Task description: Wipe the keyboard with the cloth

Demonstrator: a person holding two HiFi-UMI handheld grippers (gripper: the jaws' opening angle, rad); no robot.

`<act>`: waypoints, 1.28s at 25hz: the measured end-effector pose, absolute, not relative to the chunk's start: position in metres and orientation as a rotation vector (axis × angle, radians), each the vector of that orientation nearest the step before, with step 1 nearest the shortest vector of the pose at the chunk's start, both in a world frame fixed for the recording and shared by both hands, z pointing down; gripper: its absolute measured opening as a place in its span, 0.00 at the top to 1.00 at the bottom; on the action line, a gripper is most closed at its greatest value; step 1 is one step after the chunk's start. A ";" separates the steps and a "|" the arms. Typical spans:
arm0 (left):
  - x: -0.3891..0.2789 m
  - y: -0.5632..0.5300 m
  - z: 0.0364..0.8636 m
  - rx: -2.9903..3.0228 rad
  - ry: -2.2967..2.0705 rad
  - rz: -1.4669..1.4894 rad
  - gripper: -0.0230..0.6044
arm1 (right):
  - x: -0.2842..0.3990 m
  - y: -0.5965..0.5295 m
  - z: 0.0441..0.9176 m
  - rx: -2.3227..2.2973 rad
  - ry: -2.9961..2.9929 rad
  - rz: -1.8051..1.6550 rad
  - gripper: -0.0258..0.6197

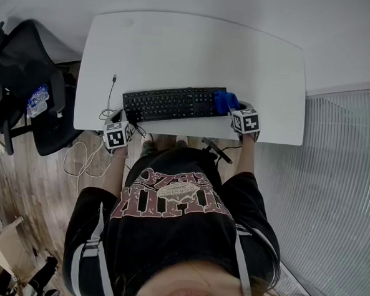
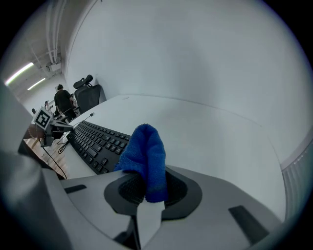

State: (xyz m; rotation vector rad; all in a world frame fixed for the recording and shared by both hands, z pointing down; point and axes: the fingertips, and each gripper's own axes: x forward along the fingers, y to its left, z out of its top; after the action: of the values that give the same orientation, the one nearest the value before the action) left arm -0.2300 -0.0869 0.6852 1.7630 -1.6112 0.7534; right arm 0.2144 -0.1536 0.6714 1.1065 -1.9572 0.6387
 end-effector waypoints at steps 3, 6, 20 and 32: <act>-0.231 -0.087 0.685 1.766 -1.610 0.743 0.91 | 0.211 -0.155 0.663 1.139 -1.953 0.612 0.86; -0.231 -0.089 0.686 1.773 -1.606 0.726 0.91 | 0.188 -0.159 0.641 1.121 -2.020 0.540 0.86; -0.233 -0.088 0.683 1.829 -1.547 0.669 0.91 | -0.086 -0.095 0.555 0.254 -2.531 0.440 0.86; -0.229 -0.086 0.684 1.857 -1.523 0.660 0.91 | -0.185 -0.049 0.628 0.053 -2.395 0.394 0.86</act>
State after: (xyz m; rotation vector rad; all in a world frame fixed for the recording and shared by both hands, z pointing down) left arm -0.2290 -0.0857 0.6840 1.8572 -1.5234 0.6601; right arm -0.1849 -0.0494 0.6285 0.0527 -2.3945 0.3938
